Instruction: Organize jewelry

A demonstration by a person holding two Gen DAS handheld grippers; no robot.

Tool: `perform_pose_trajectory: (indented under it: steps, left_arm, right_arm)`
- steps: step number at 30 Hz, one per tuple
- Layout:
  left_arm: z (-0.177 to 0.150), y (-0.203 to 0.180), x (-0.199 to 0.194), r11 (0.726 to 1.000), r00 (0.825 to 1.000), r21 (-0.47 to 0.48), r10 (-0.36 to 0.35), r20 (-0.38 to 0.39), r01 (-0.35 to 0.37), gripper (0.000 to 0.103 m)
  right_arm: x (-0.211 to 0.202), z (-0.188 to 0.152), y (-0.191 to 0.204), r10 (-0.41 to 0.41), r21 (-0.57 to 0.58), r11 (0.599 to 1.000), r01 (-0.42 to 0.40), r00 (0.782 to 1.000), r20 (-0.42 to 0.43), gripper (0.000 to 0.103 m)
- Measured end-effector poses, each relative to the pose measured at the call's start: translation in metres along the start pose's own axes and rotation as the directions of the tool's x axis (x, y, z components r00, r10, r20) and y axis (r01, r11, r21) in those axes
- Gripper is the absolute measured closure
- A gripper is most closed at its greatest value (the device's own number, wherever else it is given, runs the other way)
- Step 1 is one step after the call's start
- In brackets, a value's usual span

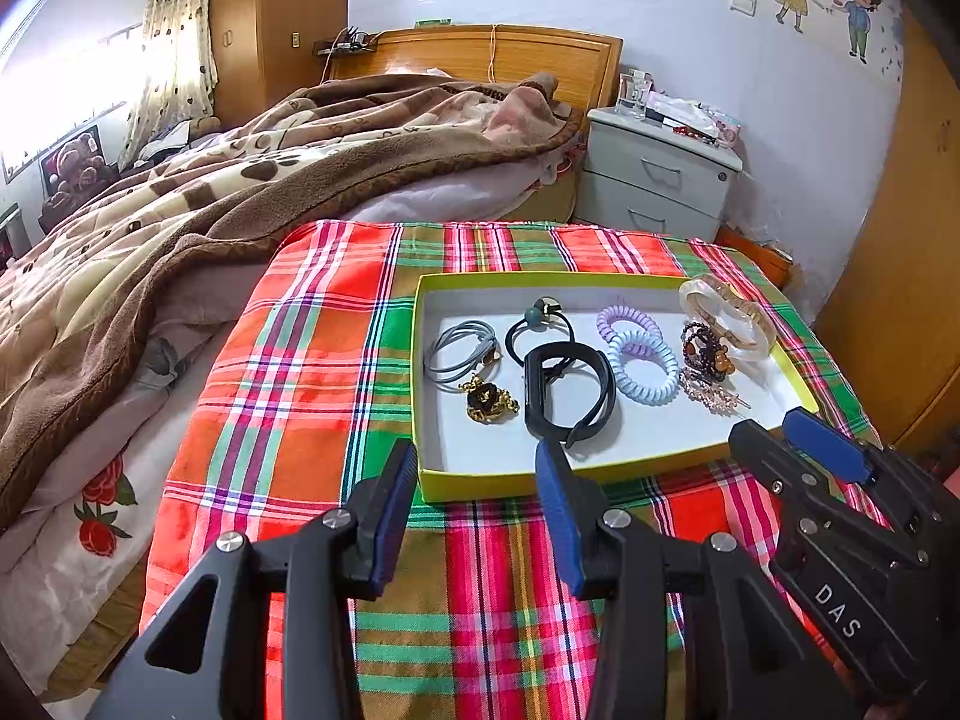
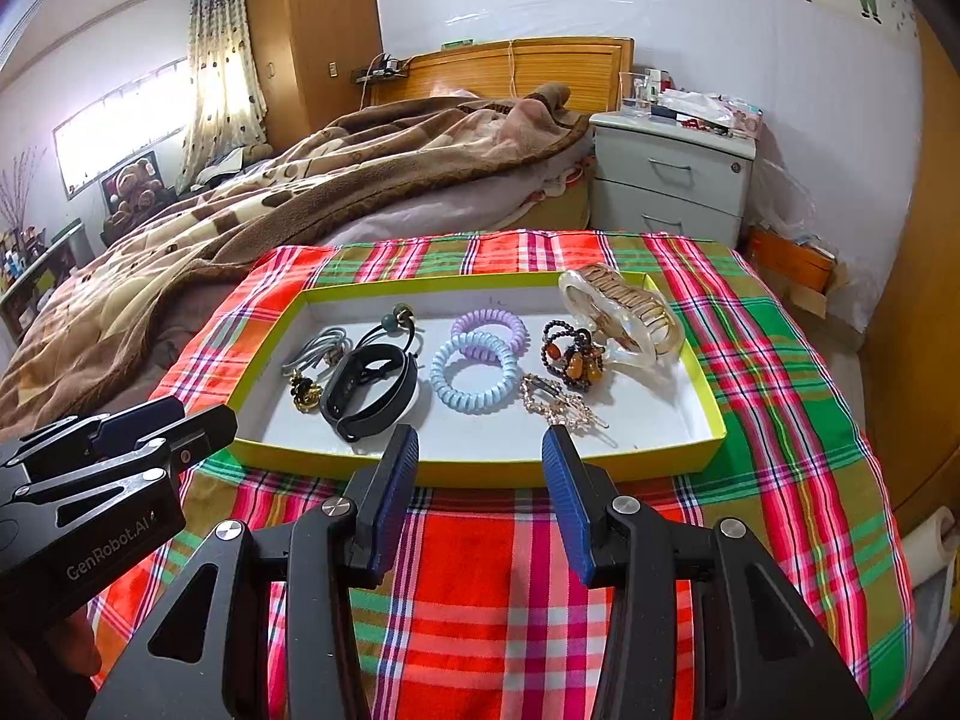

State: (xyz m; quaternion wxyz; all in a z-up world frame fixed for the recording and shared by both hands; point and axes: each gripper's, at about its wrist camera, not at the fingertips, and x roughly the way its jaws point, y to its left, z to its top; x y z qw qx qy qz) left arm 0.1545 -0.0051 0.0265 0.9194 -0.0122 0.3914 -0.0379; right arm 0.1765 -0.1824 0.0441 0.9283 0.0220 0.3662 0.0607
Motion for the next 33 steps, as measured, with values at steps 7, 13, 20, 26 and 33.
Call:
perform_pose_trajectory:
  steps: [7, 13, 20, 26, 33]
  left_arm:
    - [0.0001, -0.0006, 0.0022, 1.000, 1.000, 0.001, 0.004, -0.006, -0.004, 0.060]
    - [-0.0002, 0.0003, 0.0028, 1.000, 1.000, -0.002, 0.001, -0.009, -0.001, 0.060]
    - [0.0004, 0.0008, 0.0028, 1.000, 1.000, -0.005, 0.000, -0.011, 0.000, 0.060]
    - [0.0002, 0.0010, 0.0036, 1.000, 1.000, -0.010, -0.003, -0.008, 0.003, 0.060]
    - [-0.0009, 0.0003, 0.0039, 1.000, 1.000, -0.009, -0.002, -0.011, 0.002, 0.060]
  right_arm:
    - [0.0006, -0.0003, 0.0022, 0.002, -0.003, 1.000, -0.002, 1.000, -0.002, 0.059]
    - [0.0008, -0.0014, 0.0029, 0.002, -0.002, 1.000, -0.002, 1.000, -0.004, 0.059]
    - [0.0014, -0.0022, 0.0039, 0.002, 0.000, 1.000, -0.002, 1.000, -0.005, 0.059]
    - [0.0013, -0.0024, 0.0041, 0.002, -0.002, 1.000, -0.002, 1.000, -0.005, 0.059]
    - [0.0016, -0.0027, 0.0032, 0.002, 0.000, 1.000, -0.002, 1.000, -0.005, 0.059]
